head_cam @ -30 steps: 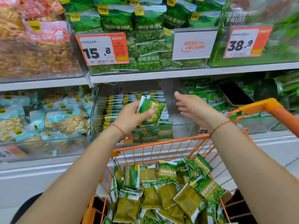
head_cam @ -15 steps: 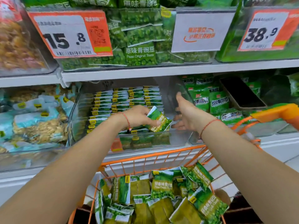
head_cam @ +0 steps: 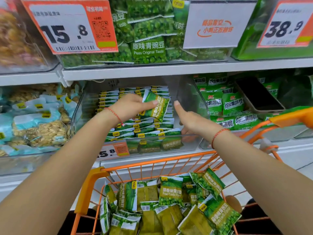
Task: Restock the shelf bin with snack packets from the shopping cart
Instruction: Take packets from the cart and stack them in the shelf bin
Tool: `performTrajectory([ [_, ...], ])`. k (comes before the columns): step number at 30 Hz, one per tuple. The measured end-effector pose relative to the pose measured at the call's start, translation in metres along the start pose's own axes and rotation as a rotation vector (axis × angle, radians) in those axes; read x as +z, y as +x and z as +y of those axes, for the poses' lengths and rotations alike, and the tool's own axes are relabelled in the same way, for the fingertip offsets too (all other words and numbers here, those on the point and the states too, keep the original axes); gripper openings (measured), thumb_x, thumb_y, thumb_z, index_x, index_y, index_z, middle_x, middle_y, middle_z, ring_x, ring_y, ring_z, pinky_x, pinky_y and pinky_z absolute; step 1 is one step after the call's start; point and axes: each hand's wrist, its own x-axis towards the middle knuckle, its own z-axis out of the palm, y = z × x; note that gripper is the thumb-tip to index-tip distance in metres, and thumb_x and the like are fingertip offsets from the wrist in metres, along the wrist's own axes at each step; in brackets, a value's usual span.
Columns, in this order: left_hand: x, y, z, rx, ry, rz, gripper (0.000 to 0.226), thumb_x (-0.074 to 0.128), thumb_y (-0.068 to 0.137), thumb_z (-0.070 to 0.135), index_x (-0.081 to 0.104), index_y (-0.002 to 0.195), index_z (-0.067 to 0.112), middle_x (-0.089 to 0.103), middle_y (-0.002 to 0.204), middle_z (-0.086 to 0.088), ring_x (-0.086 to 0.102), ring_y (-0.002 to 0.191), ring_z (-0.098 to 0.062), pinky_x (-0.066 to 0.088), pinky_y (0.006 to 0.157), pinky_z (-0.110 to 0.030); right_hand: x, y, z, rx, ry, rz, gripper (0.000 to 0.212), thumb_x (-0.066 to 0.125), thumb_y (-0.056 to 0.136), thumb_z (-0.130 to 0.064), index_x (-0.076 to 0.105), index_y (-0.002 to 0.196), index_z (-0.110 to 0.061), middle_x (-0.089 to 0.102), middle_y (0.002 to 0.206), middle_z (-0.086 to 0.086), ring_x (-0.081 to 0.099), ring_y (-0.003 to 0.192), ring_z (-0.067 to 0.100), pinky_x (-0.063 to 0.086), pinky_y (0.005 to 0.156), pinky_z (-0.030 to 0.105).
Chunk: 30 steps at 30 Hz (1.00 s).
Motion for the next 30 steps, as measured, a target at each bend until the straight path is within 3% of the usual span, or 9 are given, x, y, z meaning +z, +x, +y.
performTrajectory([
  [2, -0.001, -0.004, -0.007, 0.047, -0.054, 0.074, 0.058, 0.06, 0.086, 0.049, 0.024, 0.053, 0.018, 0.019, 0.048, 0.006, 0.028, 0.049, -0.016, 0.024, 0.057, -0.028, 0.004, 0.003, 0.001, -0.006, -0.023, -0.033, 0.069, 0.016, 0.101, -0.051, 0.057, 0.116, 0.003, 0.063, 0.111, 0.022, 0.056, 0.088, 0.026, 0.047, 0.077, 0.034],
  [5, -0.001, -0.007, -0.011, 0.078, -0.115, 0.141, 0.059, 0.06, 0.086, 0.048, 0.022, 0.053, 0.019, 0.015, 0.044, 0.011, 0.021, 0.046, -0.014, 0.023, 0.056, -0.027, 0.009, 0.016, 0.006, 0.064, -0.028, -0.062, 0.03, 0.044, 0.098, -0.015, 0.047, 0.069, -0.009, 0.052, 0.074, 0.009, 0.05, 0.068, 0.022, 0.045, 0.061, 0.025],
  [9, 0.0, -0.013, -0.01, 0.116, -0.151, 0.198, 0.059, 0.061, 0.088, 0.043, 0.021, 0.052, 0.018, 0.015, 0.044, 0.01, 0.018, 0.04, -0.008, 0.022, 0.043, -0.013, 0.018, 0.025, -0.001, 0.141, -0.257, -0.089, 0.054, 0.069, 0.087, -0.027, 0.024, 0.058, -0.015, 0.029, 0.058, 0.004, 0.033, 0.052, 0.019, 0.019, 0.045, 0.022],
  [13, 0.002, -0.018, -0.015, 0.114, -0.123, 0.212, 0.058, 0.061, 0.088, 0.041, 0.023, 0.051, 0.018, 0.016, 0.046, 0.006, 0.018, 0.035, -0.008, 0.018, 0.038, -0.013, 0.009, 0.034, 0.001, 0.273, 0.026, -0.093, 0.019, 0.054, 0.095, -0.012, 0.049, 0.081, -0.001, 0.052, 0.082, 0.011, 0.043, 0.062, 0.017, 0.037, 0.051, 0.008],
  [15, 0.002, -0.019, -0.019, 0.106, -0.134, 0.209, 0.058, 0.061, 0.088, 0.041, 0.023, 0.051, 0.017, 0.017, 0.046, 0.006, 0.019, 0.035, -0.008, 0.018, 0.039, -0.014, 0.015, 0.026, 0.0, 0.216, 0.12, -0.165, 0.039, 0.034, 0.103, -0.02, 0.038, 0.134, 0.003, 0.053, 0.124, 0.028, 0.06, 0.076, 0.029, 0.052, 0.082, 0.026],
  [17, 0.002, -0.02, -0.021, 0.105, -0.153, 0.212, 0.058, 0.061, 0.088, 0.042, 0.023, 0.051, 0.017, 0.018, 0.045, 0.007, 0.02, 0.036, -0.008, 0.02, 0.039, -0.012, 0.014, 0.021, -0.003, 0.168, 0.124, -0.195, 0.052, 0.024, 0.103, -0.033, 0.02, 0.148, -0.008, 0.044, 0.138, 0.028, 0.066, 0.066, 0.026, 0.051, 0.089, 0.036],
  [23, 0.001, -0.02, -0.019, 0.1, -0.176, 0.218, 0.058, 0.06, 0.089, 0.042, 0.024, 0.05, 0.018, 0.017, 0.038, 0.012, 0.022, 0.034, -0.008, 0.019, 0.039, -0.013, 0.012, 0.015, -0.005, 0.14, -0.02, -0.147, 0.046, 0.024, 0.104, -0.027, 0.026, 0.144, -0.004, 0.055, 0.127, 0.023, 0.064, 0.101, 0.035, 0.05, 0.094, 0.04],
  [27, -0.001, -0.02, -0.026, 0.091, -0.189, 0.195, 0.054, 0.057, 0.09, 0.041, 0.027, 0.054, 0.016, 0.027, 0.05, 0.005, 0.041, 0.038, -0.003, 0.048, 0.057, -0.021, 0.015, 0.014, -0.007, 0.107, 0.045, -0.119, 0.05, 0.024, 0.102, -0.039, 0.029, 0.144, -0.014, 0.06, 0.111, 0.019, 0.065, 0.077, 0.027, 0.052, 0.075, 0.032],
  [30, 0.002, -0.024, -0.027, 0.026, -0.336, 0.08, 0.031, 0.056, 0.091, 0.038, 0.052, 0.082, 0.008, 0.058, 0.081, -0.004, 0.071, 0.066, -0.014, 0.057, 0.069, -0.041, 0.015, 0.012, -0.006, 0.019, -0.124, -0.047, 0.042, 0.022, 0.102, -0.042, 0.052, 0.101, -0.012, 0.055, 0.081, 0.011, 0.055, 0.064, 0.022, 0.044, 0.07, 0.031],
])
